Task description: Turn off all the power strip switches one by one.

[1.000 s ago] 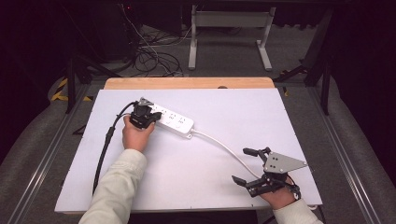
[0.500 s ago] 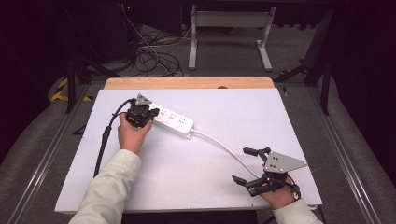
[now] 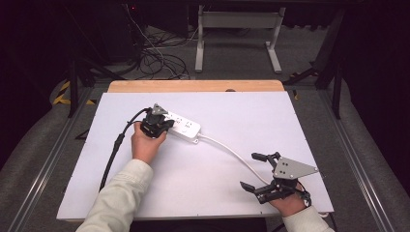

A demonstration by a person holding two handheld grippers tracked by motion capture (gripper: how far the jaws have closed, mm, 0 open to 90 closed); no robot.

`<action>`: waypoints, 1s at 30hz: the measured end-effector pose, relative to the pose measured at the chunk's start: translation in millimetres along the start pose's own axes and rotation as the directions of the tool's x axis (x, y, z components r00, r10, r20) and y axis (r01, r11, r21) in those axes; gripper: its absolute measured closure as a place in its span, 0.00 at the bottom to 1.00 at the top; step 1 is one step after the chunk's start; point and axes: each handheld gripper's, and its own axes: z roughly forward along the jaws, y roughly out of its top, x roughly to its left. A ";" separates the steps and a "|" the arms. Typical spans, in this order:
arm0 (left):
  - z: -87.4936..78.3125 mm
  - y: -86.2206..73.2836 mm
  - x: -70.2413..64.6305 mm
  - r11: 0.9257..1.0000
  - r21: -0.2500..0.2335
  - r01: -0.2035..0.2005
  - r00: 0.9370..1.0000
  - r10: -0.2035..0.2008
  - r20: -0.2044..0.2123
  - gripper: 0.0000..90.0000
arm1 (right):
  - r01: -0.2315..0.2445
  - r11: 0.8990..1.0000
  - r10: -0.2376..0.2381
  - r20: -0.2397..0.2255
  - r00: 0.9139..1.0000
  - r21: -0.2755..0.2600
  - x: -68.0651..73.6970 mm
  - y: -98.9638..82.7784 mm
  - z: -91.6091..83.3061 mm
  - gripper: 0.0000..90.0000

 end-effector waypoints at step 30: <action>13.0 -2.1 -1.1 1.000 -0.016 -0.001 1.000 0.002 0.016 1.00 | 0.000 1.000 0.000 -0.010 1.000 0.001 0.5 -0.2 0.6 0.08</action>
